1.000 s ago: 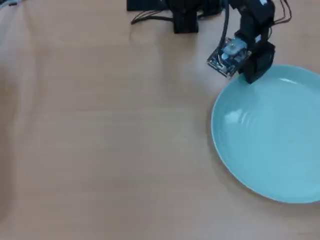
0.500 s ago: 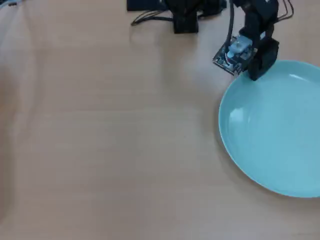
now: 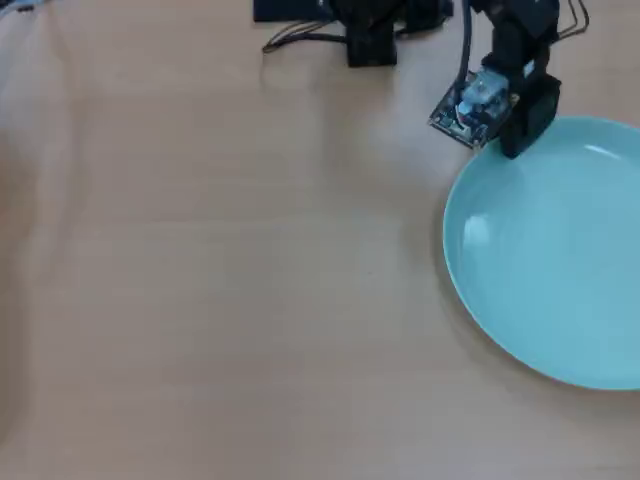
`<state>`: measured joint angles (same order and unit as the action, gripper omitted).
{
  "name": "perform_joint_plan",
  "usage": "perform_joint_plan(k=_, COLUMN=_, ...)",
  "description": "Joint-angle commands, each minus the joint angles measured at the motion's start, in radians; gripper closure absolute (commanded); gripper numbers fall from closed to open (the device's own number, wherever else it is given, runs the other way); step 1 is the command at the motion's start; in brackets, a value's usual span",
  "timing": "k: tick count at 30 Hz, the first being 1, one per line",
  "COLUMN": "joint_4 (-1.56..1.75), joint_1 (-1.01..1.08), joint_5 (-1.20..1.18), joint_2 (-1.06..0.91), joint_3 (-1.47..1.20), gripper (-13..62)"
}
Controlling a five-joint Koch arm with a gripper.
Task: Move the green bowl from right to left
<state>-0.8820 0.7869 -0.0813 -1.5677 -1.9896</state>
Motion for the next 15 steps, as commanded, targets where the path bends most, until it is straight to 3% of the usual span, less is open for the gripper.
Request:
perform_joint_plan(k=1, joint_4=-0.015, joint_1=-0.018, joint_5=-0.018, joint_2=-0.005, joint_3=0.061, gripper=56.3)
perform_joint_plan(k=12, joint_4=-0.114, joint_1=-0.037, joint_5=-0.023, joint_2=-0.009, joint_3=0.089, gripper=55.5)
perform_joint_plan(k=15, joint_4=-0.118, joint_1=-0.051, joint_5=-0.037, joint_2=-0.009, joint_3=0.117, gripper=49.9)
